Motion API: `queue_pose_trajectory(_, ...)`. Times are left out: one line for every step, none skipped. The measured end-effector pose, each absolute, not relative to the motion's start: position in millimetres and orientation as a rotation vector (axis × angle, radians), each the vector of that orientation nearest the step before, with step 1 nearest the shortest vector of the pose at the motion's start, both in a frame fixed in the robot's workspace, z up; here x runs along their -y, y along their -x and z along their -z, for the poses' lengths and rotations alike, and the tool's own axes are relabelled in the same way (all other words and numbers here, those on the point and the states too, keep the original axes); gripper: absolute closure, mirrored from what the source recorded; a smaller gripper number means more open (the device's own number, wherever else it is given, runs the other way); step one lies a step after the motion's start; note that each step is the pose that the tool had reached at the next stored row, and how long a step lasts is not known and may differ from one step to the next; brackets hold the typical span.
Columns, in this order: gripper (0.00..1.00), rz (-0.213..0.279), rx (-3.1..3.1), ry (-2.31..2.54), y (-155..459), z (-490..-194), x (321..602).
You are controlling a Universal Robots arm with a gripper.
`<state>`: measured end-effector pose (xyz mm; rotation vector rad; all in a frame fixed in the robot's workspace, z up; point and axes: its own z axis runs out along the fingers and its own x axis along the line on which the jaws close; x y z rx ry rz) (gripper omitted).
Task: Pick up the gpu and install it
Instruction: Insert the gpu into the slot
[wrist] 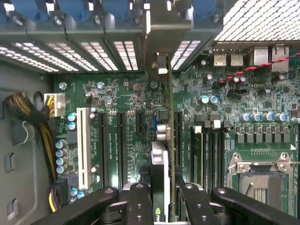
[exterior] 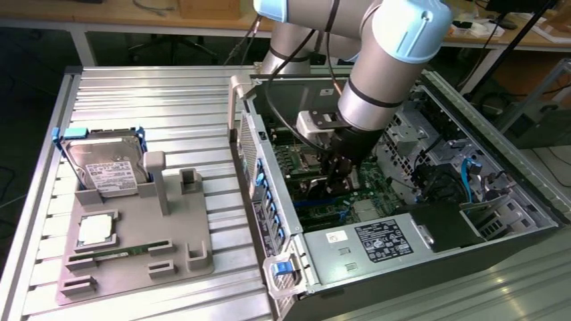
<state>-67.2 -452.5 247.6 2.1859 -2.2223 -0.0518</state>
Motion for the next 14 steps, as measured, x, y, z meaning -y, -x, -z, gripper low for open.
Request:
queue_pose_trajectory(0.72, 0.052, 2.223, -2.185, 68.6, -246.8, 452.4)
queue_pose_trajectory(0.72, 0.051, 2.224, -2.184, 70.0, -246.1, 452.5)
queue_pose_trajectory(0.72, 0.051, 2.225, -2.183, 71.1, -245.6, 452.5)
queue_pose_trajectory(0.72, 0.051, 2.226, -2.183, 72.0, -245.5, 452.4)
queue_pose_trajectory(0.72, 0.052, 2.226, -2.182, 72.3, -245.4, 452.4)
queue_pose_trajectory(0.72, 0.052, 2.227, -2.182, 72.4, -245.4, 452.4)
queue_pose_trajectory(0.72, 0.052, 2.227, -2.182, 72.5, -245.6, 452.5)
queue_pose_trajectory(0.72, 0.052, 2.227, -2.182, 72.5, -246.0, 452.7)
queue_pose_trajectory(0.72, 0.052, 2.227, -2.182, 72.5, -246.5, 453.2)
queue_pose_trajectory(0.72, 0.052, 2.227, -2.181, 72.5, -247.3, 453.8)
queue_pose_trajectory(0.72, 0.052, 2.227, -2.181, 72.5, -248.3, 454.2)
queue_pose_trajectory(0.72, 0.052, 2.227, -2.181, 72.5, -249.0, 454.3)
queue_pose_trajectory(0.72, 0.052, 2.227, -2.181, 72.5, -248.9, 454.3)
queue_pose_trajectory(0.72, 0.052, 2.227, -2.181, 72.6, -248.6, 454.4)
